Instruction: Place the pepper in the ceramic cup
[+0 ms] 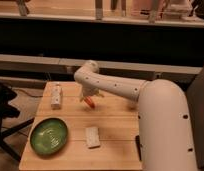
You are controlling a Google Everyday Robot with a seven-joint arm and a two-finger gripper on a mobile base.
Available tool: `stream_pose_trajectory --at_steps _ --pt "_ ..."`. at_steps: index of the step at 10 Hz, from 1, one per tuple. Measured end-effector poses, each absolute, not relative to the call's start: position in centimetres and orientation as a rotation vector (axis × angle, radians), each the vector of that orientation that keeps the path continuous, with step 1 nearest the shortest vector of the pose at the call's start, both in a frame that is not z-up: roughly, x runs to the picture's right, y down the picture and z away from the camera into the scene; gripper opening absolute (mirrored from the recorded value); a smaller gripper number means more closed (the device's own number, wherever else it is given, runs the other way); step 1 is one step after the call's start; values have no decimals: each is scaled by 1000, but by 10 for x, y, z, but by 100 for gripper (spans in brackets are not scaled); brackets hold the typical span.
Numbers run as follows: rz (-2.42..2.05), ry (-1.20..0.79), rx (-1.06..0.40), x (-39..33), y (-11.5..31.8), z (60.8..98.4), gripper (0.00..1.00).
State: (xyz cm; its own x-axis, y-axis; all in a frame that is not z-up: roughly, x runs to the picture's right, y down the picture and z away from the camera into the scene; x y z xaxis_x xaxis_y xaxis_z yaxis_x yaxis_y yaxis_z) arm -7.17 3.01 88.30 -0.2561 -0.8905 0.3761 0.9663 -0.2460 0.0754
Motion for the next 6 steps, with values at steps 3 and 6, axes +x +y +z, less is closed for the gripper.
stream_pose_trajectory --at_steps 3,6 --pt "-1822 -330 -254 -82 14 880 80" --pt "-1769 -395 -331 -64 44 893 80"
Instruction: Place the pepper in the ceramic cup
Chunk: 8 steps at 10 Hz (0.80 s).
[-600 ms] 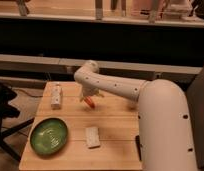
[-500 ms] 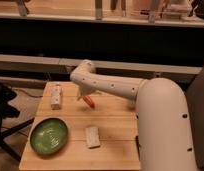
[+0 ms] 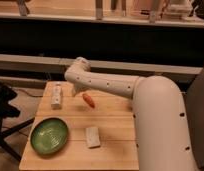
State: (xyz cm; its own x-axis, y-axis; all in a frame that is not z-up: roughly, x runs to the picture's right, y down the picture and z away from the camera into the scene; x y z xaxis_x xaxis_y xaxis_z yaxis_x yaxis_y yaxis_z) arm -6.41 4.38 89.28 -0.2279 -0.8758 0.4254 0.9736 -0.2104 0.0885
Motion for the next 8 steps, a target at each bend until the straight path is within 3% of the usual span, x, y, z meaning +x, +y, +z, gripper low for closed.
stream_pose_trajectory --at_steps 4,8 --pt "-1799 -406 -320 -61 64 918 80" --pt "-1798 -428 -338 -56 45 893 80"
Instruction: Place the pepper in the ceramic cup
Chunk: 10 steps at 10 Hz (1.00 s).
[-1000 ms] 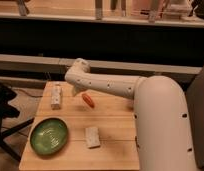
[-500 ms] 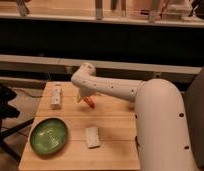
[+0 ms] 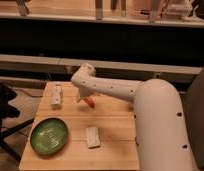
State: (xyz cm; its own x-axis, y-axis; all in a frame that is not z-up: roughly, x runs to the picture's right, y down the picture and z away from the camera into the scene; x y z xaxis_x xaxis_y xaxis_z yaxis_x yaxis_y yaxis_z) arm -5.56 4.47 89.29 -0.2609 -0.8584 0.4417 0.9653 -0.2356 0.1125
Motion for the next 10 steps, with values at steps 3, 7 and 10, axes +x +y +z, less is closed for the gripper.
stream_pose_trajectory --at_steps 3,7,10 --pt "-1787 -443 -348 -49 53 902 80" --pt "-1796 -468 -349 -45 78 928 80" --pt "-1796 -487 -350 -50 81 925 80"
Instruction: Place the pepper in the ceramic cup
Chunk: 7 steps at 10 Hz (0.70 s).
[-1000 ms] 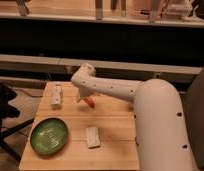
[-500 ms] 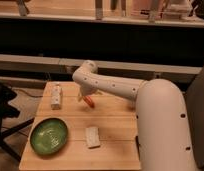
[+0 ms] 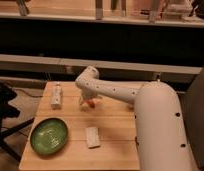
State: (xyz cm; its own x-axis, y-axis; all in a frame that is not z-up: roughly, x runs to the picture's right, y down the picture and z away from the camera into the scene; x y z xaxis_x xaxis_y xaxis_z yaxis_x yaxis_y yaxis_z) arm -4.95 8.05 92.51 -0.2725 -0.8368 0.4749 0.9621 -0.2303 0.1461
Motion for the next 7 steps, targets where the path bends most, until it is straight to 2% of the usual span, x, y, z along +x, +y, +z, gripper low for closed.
stream_pose_trajectory --at_steps 5,7 --pt "-1779 -509 -378 -40 99 943 79" --pt "-1781 -521 -391 -40 103 940 71"
